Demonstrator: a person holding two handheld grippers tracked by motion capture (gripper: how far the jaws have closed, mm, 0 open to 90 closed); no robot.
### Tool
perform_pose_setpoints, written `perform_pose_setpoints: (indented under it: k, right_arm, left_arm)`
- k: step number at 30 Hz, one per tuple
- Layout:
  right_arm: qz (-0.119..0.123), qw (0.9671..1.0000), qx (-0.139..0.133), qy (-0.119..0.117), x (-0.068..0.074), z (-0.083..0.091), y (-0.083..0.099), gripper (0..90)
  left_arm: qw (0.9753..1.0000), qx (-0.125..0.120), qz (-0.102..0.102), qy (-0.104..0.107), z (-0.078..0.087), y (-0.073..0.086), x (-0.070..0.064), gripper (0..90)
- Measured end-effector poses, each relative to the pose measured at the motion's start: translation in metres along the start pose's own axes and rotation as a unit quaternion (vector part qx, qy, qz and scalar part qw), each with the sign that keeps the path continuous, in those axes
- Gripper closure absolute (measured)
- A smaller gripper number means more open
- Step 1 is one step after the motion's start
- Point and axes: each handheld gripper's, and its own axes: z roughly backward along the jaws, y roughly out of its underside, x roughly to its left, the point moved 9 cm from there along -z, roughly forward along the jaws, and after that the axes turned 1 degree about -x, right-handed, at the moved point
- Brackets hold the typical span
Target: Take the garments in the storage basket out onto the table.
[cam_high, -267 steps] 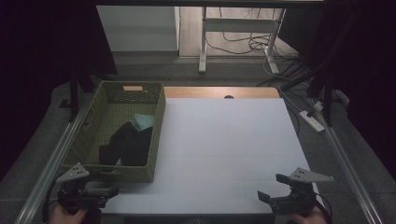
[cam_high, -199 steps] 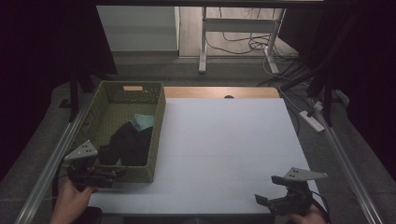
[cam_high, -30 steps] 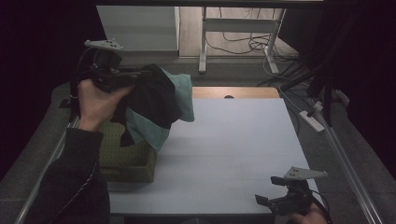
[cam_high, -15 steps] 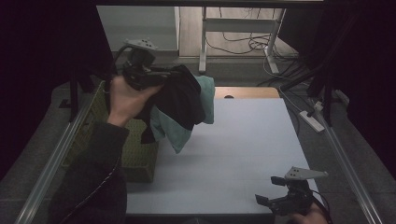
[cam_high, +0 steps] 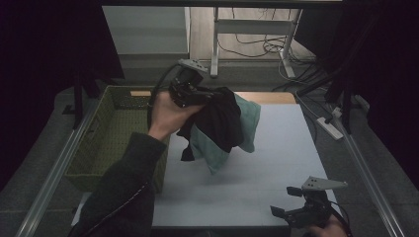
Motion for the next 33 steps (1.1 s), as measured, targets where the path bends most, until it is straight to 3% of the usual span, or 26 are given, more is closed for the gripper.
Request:
perform_pose_setpoints:
  k: [7,16,21,33]
  right_arm:
    - [-0.001,1.0,-0.001,-0.002,0.0,0.0,0.0,1.9]
    - [-0.002,1.0,-0.002,-0.003,0.0,0.001,0.0,1.9]
    - [-0.003,1.0,-0.001,-0.004,-0.001,0.001,0.0,1.9]
    - [-0.004,1.0,0.0,-0.008,0.0,0.0,0.0,1.9]
  left_arm:
    - [0.9996,0.028,-0.006,0.008,-0.039,0.016,-0.007,80.2]
    - [0.998,0.059,0.014,0.018,-0.078,0.049,-0.005,79.8]
    - [0.9966,0.072,0.031,0.027,-0.098,0.068,-0.005,79.1]
    - [0.991,0.129,0.029,0.023,-0.139,0.115,-0.009,76.4]
